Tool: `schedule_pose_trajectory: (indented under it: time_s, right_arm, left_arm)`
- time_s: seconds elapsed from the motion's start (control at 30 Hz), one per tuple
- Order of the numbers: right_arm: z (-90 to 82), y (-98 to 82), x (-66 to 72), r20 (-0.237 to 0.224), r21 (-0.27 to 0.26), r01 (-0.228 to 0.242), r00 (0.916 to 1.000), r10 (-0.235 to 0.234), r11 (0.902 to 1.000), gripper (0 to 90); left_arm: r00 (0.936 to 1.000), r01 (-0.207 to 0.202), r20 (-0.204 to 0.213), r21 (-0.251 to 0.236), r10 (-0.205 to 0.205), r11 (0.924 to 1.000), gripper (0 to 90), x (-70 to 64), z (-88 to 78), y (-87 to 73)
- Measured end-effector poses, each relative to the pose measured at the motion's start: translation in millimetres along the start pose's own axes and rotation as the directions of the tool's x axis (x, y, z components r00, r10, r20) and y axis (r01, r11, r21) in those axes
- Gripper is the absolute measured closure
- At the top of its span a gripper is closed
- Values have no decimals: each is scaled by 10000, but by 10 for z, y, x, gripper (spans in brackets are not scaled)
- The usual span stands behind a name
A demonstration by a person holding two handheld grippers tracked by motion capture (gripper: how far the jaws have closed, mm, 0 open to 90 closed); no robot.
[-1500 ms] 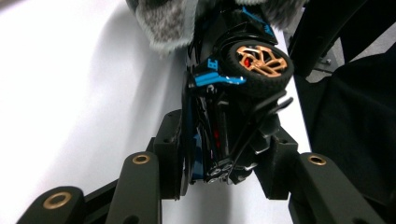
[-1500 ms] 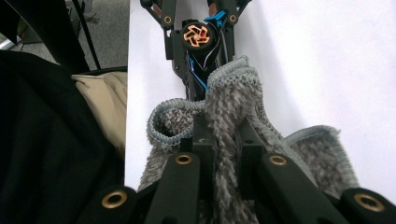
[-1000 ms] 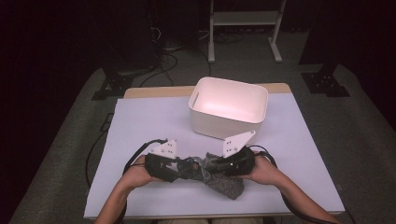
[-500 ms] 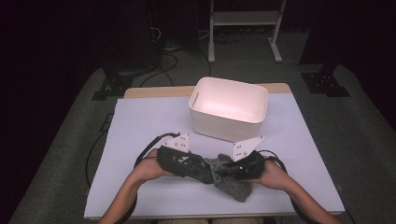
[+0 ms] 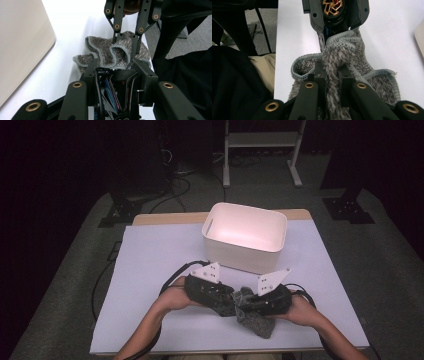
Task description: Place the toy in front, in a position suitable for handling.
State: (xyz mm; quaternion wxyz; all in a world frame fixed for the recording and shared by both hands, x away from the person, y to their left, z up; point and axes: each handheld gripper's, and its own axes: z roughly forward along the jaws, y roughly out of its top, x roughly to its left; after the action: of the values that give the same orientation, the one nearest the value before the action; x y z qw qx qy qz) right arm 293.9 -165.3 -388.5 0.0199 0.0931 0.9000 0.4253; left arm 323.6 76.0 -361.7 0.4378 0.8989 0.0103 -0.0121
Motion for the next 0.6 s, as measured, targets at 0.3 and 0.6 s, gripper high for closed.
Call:
schedule_pose_trajectory:
  time_s: [0.3, 0.6]
  right_arm:
    - [-303, 372, -28, 185, -653, 627, 9979, -616, 9959, 812]
    - [-249, 652, -20, 9, -441, 1114, 9938, -1115, 9928, 813]
  left_arm:
    - [10000, -13, 16, -173, 13, 9999, 599, 18, 36, 11]
    - [10000, 36, 49, -632, -33, 9980, 598, 27, 118, 26]
